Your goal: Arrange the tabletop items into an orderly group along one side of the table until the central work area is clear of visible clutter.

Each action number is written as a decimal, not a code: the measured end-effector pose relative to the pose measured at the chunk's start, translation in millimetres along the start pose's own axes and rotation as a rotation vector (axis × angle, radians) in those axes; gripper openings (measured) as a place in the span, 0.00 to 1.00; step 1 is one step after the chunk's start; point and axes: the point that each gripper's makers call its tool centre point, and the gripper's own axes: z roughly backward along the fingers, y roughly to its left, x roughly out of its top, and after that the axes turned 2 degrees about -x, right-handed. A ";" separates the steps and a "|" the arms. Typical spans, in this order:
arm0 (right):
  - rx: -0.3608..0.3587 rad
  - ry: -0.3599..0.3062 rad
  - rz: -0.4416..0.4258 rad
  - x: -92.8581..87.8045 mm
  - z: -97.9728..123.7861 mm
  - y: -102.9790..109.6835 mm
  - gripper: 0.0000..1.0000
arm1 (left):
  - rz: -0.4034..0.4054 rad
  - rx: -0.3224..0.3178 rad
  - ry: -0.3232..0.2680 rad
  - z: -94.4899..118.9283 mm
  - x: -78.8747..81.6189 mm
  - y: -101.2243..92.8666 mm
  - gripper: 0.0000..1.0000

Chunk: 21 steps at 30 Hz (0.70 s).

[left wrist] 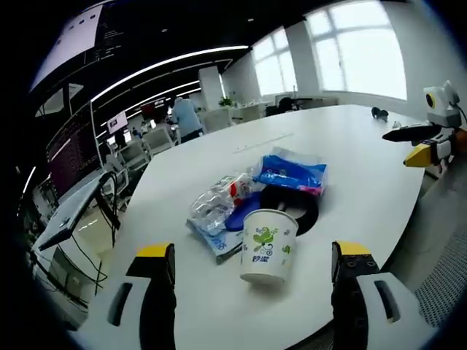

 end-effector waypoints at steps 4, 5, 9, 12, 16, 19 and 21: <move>0.003 0.005 -0.004 -0.5 -0.1 0.6 0.95 | 0.002 0.002 -0.004 0.2 1.0 0.7 0.87; 0.004 0.006 -0.003 -0.6 -0.2 0.9 0.95 | 0.001 0.000 -0.005 0.0 1.2 0.3 0.87; 0.007 0.010 -0.006 -1.7 -0.6 0.8 0.95 | 0.001 -0.007 -0.006 -0.5 1.5 -0.8 0.87; 0.010 0.013 -0.005 -2.0 -0.6 1.5 0.95 | 0.002 -0.010 -0.007 -1.2 1.3 -1.0 0.86; 0.011 0.014 -0.004 -2.1 -0.9 1.8 0.94 | 0.004 -0.018 -0.003 -2.1 0.8 -2.3 0.85; 0.009 0.012 -0.007 -1.9 -0.7 1.4 0.94 | 0.002 -0.026 0.003 -2.7 -0.1 -3.8 0.84; 0.007 0.011 -0.008 -1.6 -0.5 1.0 0.94 | 0.002 -0.029 0.009 -3.2 -1.4 -4.2 0.84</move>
